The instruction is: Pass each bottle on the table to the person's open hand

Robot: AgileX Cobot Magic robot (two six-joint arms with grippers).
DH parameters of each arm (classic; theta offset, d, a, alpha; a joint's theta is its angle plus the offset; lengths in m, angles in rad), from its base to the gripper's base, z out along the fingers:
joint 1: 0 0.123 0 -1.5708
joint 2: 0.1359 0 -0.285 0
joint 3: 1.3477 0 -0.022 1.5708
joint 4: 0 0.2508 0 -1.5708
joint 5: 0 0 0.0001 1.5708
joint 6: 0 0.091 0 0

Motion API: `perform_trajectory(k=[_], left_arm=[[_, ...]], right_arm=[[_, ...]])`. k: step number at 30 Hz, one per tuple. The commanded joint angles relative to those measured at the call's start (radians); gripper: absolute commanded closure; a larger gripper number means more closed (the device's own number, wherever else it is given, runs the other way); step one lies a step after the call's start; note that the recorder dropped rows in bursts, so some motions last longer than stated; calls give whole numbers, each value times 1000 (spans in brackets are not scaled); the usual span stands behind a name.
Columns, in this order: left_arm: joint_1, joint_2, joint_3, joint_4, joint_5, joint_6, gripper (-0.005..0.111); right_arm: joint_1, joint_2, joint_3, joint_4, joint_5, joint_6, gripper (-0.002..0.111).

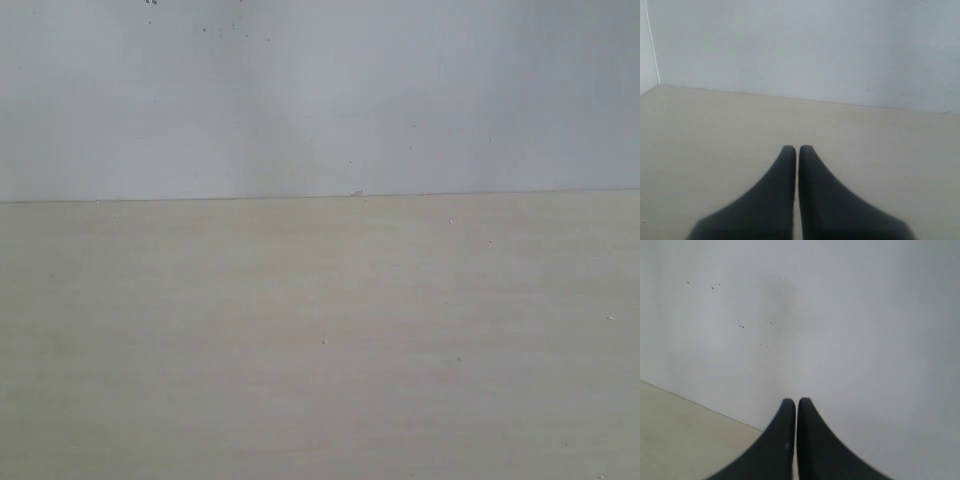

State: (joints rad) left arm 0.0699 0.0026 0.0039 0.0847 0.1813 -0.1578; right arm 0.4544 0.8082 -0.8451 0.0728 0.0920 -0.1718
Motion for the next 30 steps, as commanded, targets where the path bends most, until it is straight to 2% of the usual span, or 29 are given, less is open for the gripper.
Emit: perform_trajectory(k=[1,3,4,6,9,13,17,21,30], left_arm=[[3,-3,-4,1,-2,-3,103],[3,-3,-4,1,-2,-3,103],[3,-3,-4,1,-2,-3,103],[3,-3,-4,1,-2,-3,103],[3,-3,-4,1,-2,-3,103],[3,-3,-4,1,-2,-3,103],[3,-3,-4,1,-2,-3,103],[3,-3,-4,1,-2,-3,103],[3,-3,-4,1,-2,-3,103]], right_arm=[[-57,-36,-5,-73,44,-9,107],[-205,-85,13,-49,210,75,107],[-272,-127,59,-49,223,99,107],[-394,-241,216,-49,108,113,107],[-487,-467,512,-49,-60,115,107],[-506,-636,723,-29,-115,115,107],[-506,-733,837,-29,-107,113,107],[-506,-799,845,-29,-73,112,107],[-504,-795,845,-29,-1,113,107]])
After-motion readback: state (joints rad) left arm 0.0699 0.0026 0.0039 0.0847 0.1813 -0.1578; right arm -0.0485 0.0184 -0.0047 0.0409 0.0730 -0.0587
